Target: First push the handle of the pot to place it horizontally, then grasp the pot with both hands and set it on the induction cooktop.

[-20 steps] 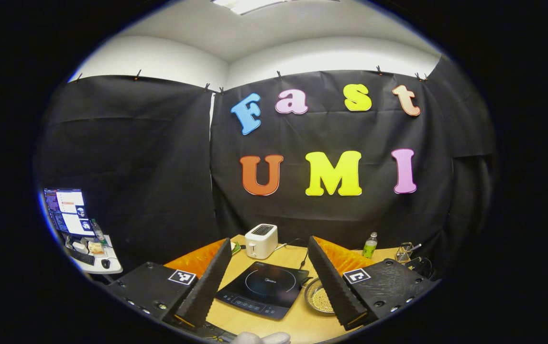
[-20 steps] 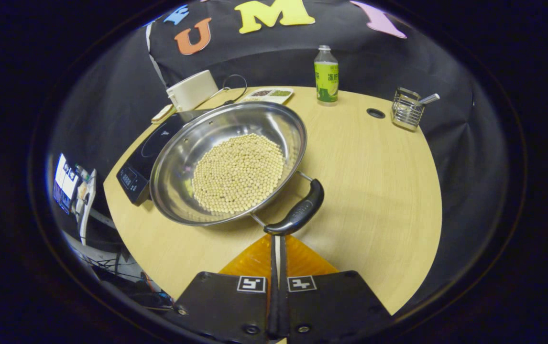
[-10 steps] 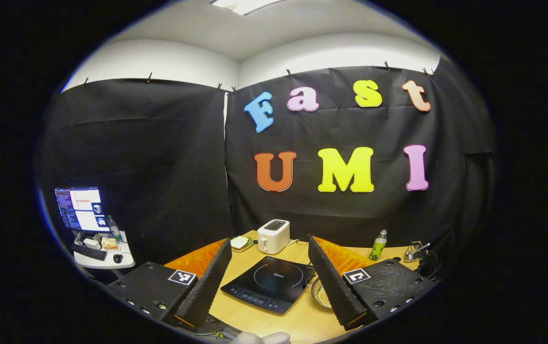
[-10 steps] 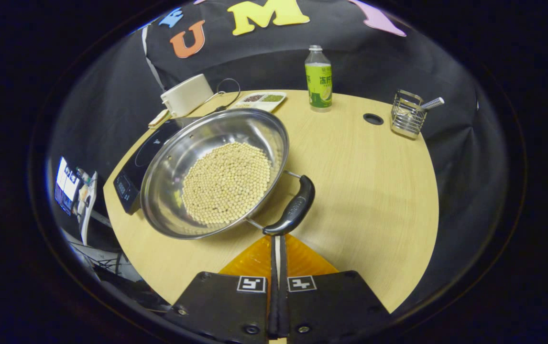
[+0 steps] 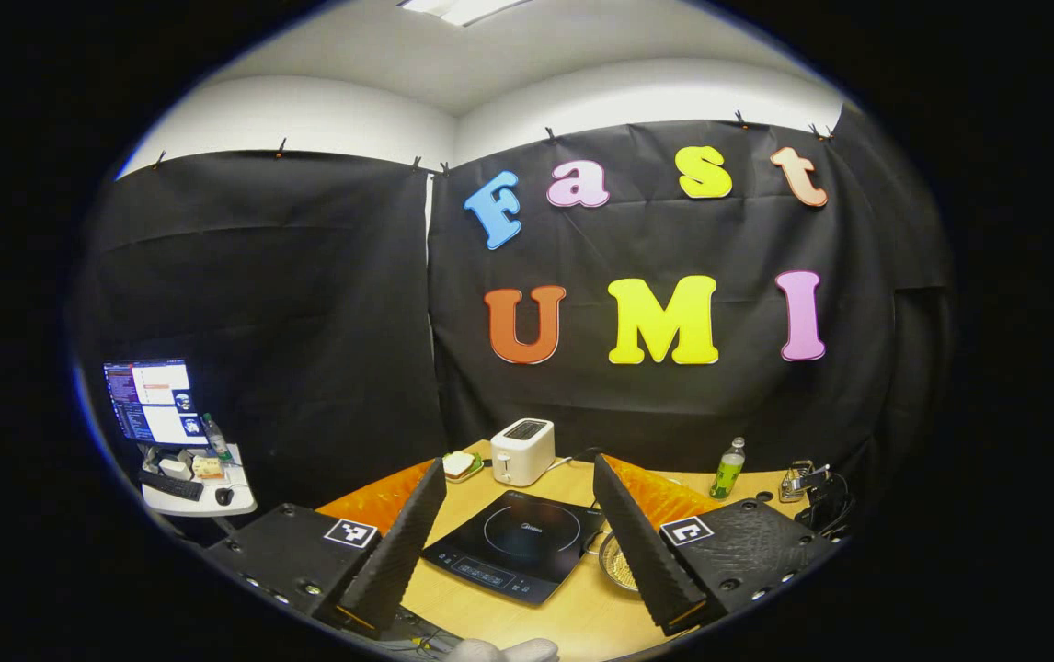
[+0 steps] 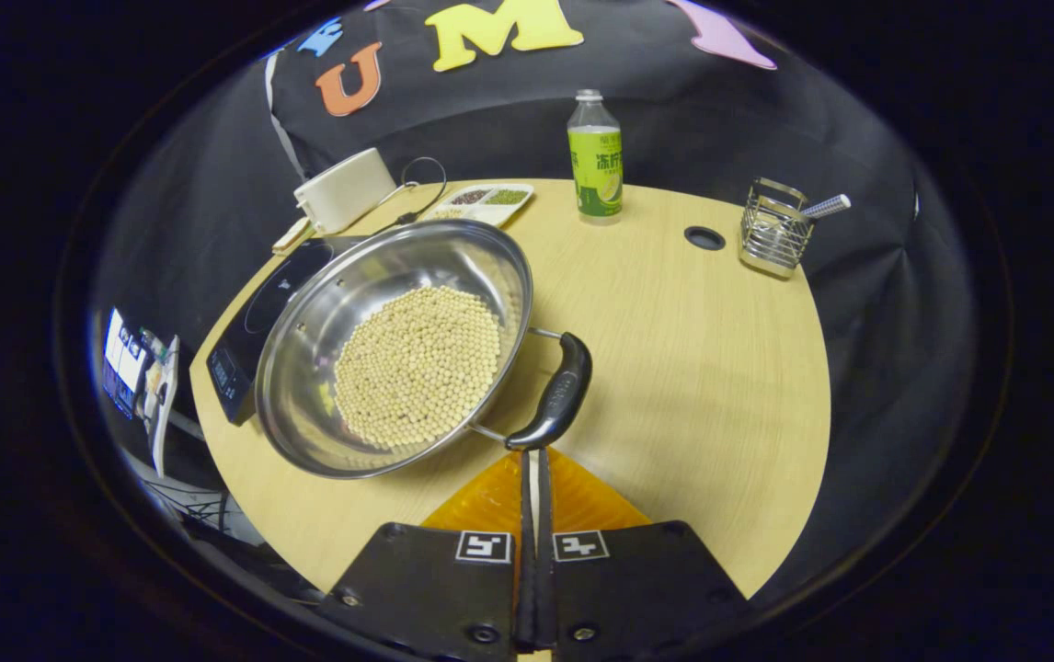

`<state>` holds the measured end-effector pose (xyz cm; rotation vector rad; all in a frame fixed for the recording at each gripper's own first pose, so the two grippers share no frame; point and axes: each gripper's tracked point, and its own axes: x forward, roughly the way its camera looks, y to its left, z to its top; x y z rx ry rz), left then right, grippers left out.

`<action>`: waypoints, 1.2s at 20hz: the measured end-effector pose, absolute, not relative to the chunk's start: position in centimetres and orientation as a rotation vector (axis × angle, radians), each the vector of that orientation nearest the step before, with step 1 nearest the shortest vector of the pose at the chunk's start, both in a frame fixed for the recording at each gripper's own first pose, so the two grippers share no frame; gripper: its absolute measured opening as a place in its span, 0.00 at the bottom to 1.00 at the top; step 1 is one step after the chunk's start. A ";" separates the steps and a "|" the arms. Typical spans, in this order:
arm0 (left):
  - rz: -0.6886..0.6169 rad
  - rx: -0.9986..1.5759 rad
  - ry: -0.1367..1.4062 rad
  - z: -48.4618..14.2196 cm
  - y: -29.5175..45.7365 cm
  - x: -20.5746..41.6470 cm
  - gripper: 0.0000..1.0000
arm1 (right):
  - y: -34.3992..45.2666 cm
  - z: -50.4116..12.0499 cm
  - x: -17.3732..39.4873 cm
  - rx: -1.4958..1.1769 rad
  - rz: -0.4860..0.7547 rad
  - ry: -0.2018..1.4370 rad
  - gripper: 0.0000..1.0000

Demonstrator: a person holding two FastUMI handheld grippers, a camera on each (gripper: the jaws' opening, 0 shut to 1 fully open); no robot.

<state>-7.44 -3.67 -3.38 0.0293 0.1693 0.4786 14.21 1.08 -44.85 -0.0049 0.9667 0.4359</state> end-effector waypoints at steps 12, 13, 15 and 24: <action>0.175 -0.013 0.180 -7.2 -1.6 -2.1 0.96 | -0.2 -38.8 9.1 -0.016 0.232 0.818 0.01; 0.144 -0.020 0.179 -7.6 -1.4 -1.6 0.96 | 0.0 -38.2 8.4 -0.010 0.215 0.804 0.03; 0.094 -0.026 0.202 -9.5 -0.8 -0.9 0.96 | 0.3 -37.0 7.0 0.025 0.177 0.780 0.14; -0.035 -0.049 0.391 -20.2 -0.6 1.7 0.96 | 0.2 -36.8 2.6 0.086 0.042 0.768 0.77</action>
